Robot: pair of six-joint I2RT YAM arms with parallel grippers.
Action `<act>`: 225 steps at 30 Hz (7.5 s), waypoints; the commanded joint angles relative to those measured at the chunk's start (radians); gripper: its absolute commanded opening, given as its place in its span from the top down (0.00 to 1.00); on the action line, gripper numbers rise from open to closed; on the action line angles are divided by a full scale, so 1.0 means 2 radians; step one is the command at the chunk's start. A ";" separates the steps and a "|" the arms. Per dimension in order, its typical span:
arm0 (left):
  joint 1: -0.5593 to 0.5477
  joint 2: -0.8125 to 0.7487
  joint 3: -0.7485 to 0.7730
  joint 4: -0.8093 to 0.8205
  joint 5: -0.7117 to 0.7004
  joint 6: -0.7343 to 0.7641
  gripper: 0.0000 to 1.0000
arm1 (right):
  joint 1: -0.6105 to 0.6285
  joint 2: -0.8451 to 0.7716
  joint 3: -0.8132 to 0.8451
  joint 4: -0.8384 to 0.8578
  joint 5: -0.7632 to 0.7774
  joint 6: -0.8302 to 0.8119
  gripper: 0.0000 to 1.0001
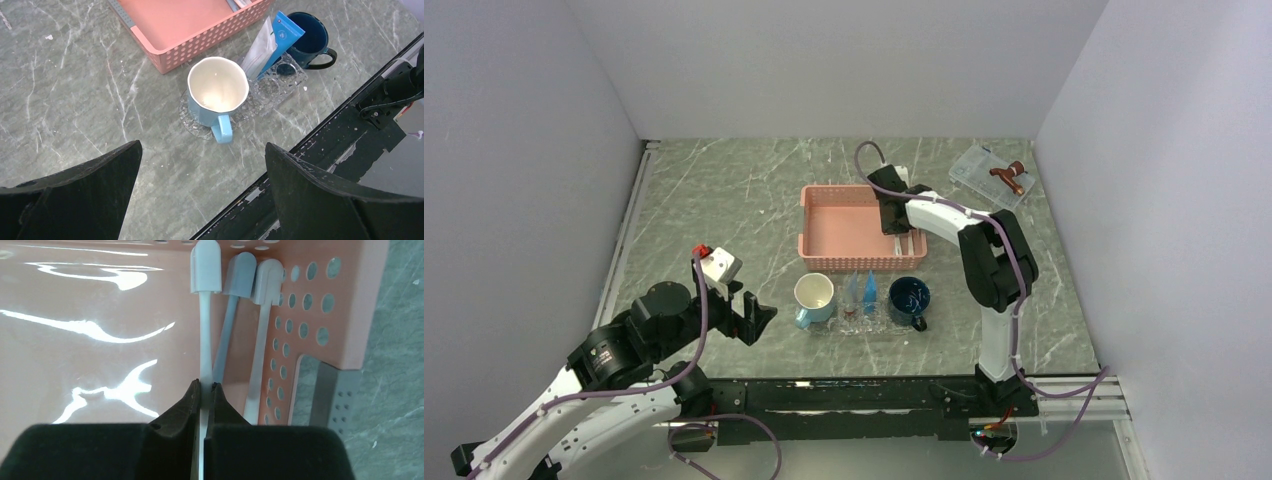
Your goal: Prepare toiletry sets of a toothbrush and toothpaste on the tray
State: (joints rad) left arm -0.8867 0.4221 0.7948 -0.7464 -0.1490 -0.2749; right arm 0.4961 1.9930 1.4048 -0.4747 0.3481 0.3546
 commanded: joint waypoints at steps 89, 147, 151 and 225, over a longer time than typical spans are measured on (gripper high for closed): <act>0.016 -0.020 -0.072 0.407 0.284 -0.285 0.40 | 0.325 -0.413 -0.278 0.641 -0.224 0.296 1.00; 0.016 0.006 0.004 0.013 0.480 -0.047 1.00 | 0.336 -0.487 -0.039 -0.063 -0.313 -0.131 0.40; 0.016 0.006 0.008 -0.017 0.491 -0.025 1.00 | 0.329 -0.471 -0.017 -0.094 -0.348 -0.152 0.40; 0.016 -0.080 0.010 0.001 0.134 -0.011 0.01 | 0.324 -0.450 0.056 -0.336 -0.106 0.011 1.00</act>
State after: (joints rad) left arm -0.8570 0.2932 0.8337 -0.7860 0.2108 -0.2798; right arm 1.1450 1.0878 1.4330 -1.0027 -0.0353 0.2741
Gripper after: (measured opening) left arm 0.994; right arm 0.142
